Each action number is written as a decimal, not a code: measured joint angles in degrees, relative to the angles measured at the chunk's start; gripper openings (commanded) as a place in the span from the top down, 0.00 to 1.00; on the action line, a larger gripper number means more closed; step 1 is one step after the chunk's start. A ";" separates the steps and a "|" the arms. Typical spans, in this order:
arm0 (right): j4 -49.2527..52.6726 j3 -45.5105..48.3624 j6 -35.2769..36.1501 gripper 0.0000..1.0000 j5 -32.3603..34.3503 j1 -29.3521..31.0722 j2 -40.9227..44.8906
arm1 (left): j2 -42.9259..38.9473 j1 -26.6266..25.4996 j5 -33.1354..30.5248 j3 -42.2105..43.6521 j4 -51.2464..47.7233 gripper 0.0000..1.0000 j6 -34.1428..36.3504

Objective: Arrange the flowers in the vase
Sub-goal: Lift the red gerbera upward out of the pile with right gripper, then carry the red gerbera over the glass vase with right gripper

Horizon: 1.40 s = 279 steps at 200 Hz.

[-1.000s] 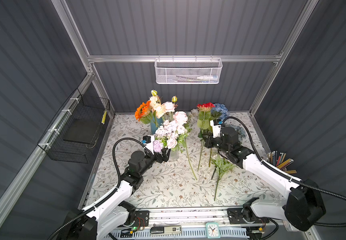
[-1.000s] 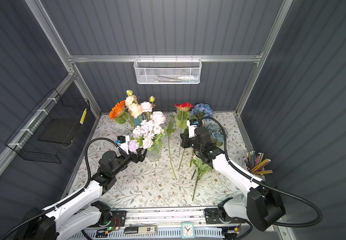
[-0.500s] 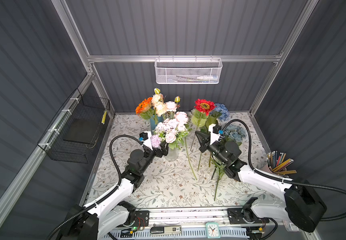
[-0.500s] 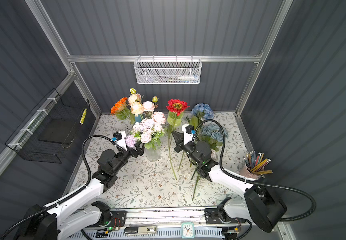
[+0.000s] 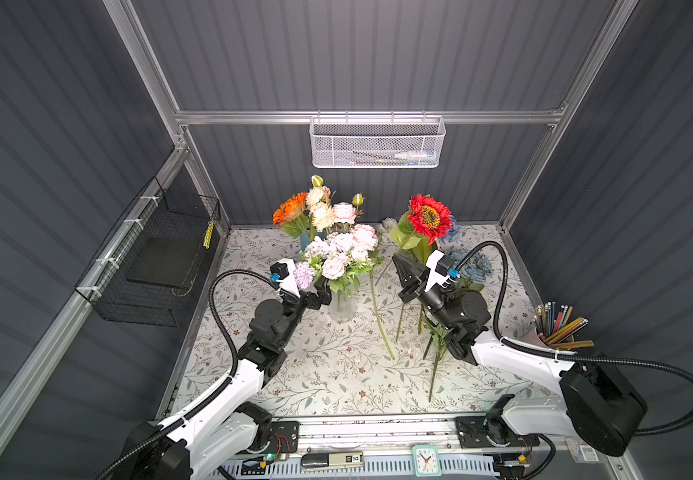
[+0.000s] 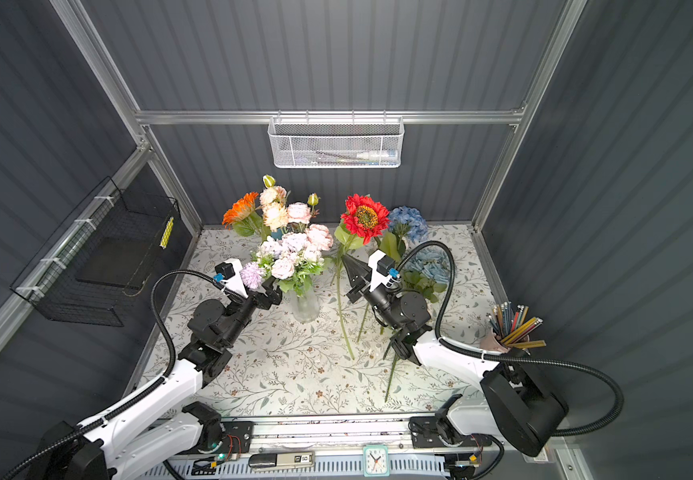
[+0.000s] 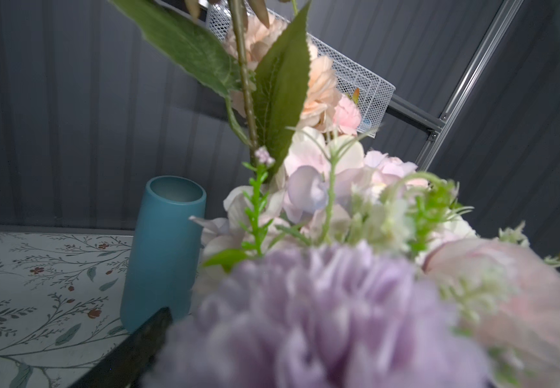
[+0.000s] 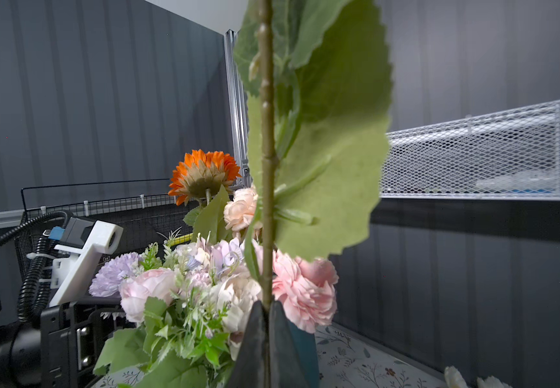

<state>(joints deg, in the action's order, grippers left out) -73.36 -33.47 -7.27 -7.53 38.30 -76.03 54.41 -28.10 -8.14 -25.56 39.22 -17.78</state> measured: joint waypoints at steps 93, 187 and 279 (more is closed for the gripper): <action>-8.11 -8.09 -0.22 1.00 -0.44 2.62 -11.52 | -3.21 0.00 -7.43 5.49 0.07 0.00 -4.98; -9.35 -11.52 -1.27 1.00 -1.29 4.35 -18.34 | -5.90 0.00 -8.79 7.43 -0.63 0.00 -6.47; -9.33 -12.13 -1.68 1.00 -1.29 4.33 -24.96 | -6.73 0.00 -9.03 7.48 -1.79 0.00 -6.47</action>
<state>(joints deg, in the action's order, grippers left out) -82.70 -45.60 -8.95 -8.82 42.63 -100.99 47.68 -28.10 -17.17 -18.09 37.43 -24.25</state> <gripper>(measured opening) 0.049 0.997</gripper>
